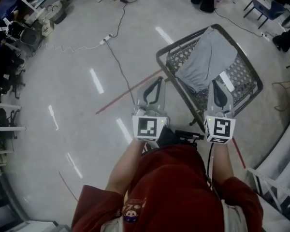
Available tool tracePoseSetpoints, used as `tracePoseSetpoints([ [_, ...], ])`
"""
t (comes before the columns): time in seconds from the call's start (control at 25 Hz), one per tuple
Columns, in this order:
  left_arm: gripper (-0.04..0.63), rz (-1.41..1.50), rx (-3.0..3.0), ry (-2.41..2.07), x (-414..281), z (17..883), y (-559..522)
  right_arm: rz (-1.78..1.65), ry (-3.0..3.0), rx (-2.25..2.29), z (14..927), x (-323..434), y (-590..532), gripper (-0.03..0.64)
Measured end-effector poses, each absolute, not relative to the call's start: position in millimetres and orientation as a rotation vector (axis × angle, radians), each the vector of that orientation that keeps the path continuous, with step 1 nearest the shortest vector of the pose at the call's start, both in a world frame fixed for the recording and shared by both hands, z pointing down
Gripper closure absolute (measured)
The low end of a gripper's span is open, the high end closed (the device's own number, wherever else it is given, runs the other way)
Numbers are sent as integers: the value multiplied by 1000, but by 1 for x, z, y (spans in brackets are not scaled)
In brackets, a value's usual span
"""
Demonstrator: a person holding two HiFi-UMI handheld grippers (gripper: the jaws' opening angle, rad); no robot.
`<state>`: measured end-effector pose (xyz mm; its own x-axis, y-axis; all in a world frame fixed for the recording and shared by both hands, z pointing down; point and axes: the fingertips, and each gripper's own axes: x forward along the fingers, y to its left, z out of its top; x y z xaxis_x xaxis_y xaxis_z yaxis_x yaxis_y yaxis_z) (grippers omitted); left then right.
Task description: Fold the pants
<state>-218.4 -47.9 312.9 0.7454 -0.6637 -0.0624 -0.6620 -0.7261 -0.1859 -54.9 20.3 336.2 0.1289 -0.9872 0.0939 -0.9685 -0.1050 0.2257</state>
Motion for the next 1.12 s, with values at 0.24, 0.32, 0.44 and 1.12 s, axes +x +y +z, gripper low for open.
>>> tracePoseSetpoints([
  [0.24,591,-45,-2763,836,-187,311,-101,-81,-1795,2277,342,-40,-14,615],
  [0.32,591,-35,-2760,756,-175,306,-111,-84,-1752,2323,338,-36,-20,615],
  [0.44,591,-1,-2768,637,-155,299,-116,-72,-1686,2382,332,-30,-20,615],
  [1.12,591,73,-2894,-51,-103,318,-145,19,-1130,2636,329,-34,-8,615],
])
